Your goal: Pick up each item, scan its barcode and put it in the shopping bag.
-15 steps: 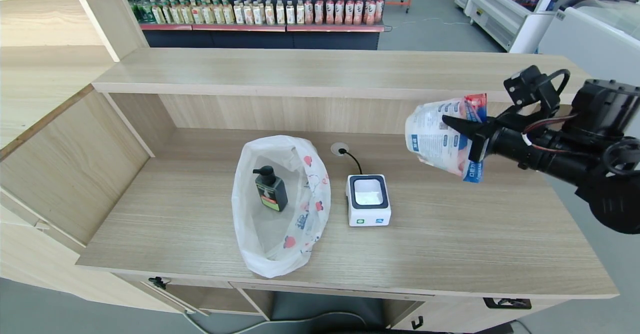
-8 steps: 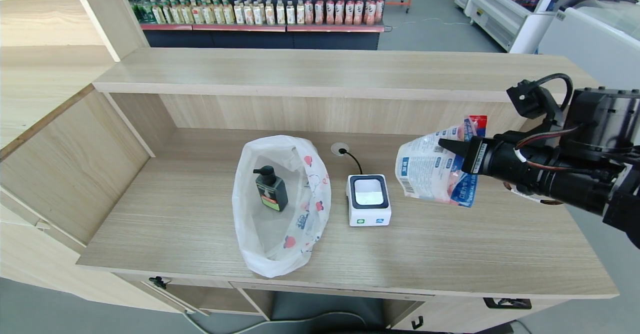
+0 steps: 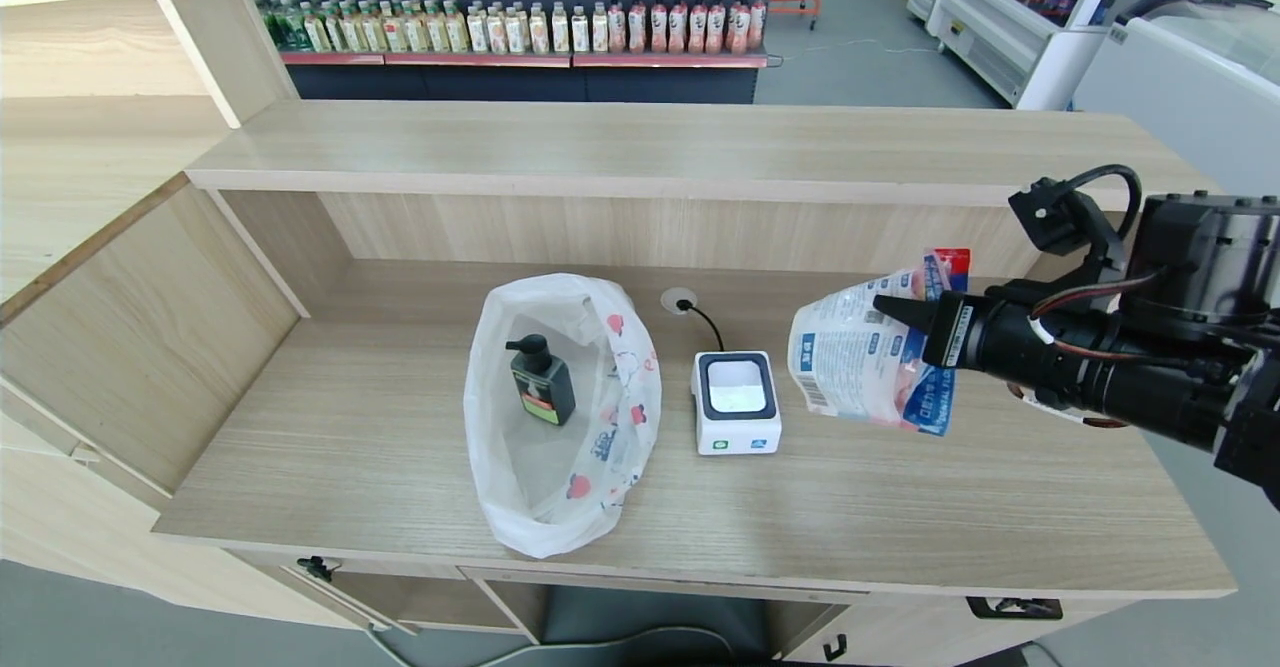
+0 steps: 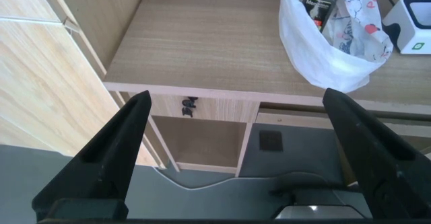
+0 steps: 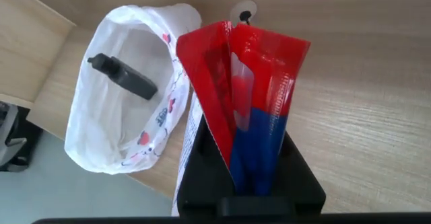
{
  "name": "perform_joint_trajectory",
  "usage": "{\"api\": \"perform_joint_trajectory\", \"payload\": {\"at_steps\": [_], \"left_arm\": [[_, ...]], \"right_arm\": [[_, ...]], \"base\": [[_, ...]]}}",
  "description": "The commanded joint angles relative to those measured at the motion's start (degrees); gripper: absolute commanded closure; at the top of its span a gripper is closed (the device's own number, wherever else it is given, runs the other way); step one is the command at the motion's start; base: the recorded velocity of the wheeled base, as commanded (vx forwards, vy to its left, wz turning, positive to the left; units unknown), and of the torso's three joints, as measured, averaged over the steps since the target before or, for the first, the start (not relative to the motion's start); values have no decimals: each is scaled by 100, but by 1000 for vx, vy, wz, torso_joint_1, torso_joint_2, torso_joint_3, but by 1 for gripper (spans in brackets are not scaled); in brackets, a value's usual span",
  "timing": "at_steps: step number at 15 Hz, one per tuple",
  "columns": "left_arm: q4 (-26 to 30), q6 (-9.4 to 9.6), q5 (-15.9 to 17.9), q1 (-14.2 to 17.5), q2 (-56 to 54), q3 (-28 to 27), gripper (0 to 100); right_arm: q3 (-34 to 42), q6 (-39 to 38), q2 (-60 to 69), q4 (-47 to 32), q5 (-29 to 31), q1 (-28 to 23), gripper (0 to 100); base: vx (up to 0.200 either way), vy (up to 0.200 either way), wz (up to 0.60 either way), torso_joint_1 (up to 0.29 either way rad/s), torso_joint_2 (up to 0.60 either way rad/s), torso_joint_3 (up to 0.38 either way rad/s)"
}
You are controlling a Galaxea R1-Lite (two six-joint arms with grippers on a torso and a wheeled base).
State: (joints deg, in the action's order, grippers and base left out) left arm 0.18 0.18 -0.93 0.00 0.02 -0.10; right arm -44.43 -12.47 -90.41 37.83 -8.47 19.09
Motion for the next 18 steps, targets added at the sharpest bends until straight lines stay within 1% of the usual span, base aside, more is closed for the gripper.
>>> {"api": "perform_joint_trajectory", "payload": {"at_steps": [1, 5, 7, 10, 12, 15, 18], "left_arm": [[-1, -1, -4, 0, -2, 1, 0], [-1, -1, -4, 0, -2, 1, 0], [-1, 8, -4, 0, -2, 1, 0], [-1, 8, -4, 0, -2, 1, 0], [-1, 8, -4, 0, -2, 1, 0], [-1, 8, -4, 0, -2, 1, 0], [-1, 8, -4, 0, -2, 1, 0]], "right_arm": [[31, -89, -12, 14, -5, -2, 100], [31, -212, -83, 5, -32, 68, 100], [31, -528, -188, -3, -23, 253, 100], [-4, -572, -469, -56, -32, 455, 100], [-21, -695, -715, -47, -32, 578, 100], [-109, -1434, -1058, -56, -5, 807, 100], [-197, -1530, -1612, -3, 12, 833, 100]], "base": [[0, 200, 0, -17, -7, 7], [0, 200, 0, 13, 10, 0], [0, 200, 0, 0, 5, 7], [0, 200, 0, 2, 1, 4], [0, 0, 0, 0, 0, 0], [0, 0, 0, 0, 0, 0], [0, 0, 0, 0, 0, 0]]}}
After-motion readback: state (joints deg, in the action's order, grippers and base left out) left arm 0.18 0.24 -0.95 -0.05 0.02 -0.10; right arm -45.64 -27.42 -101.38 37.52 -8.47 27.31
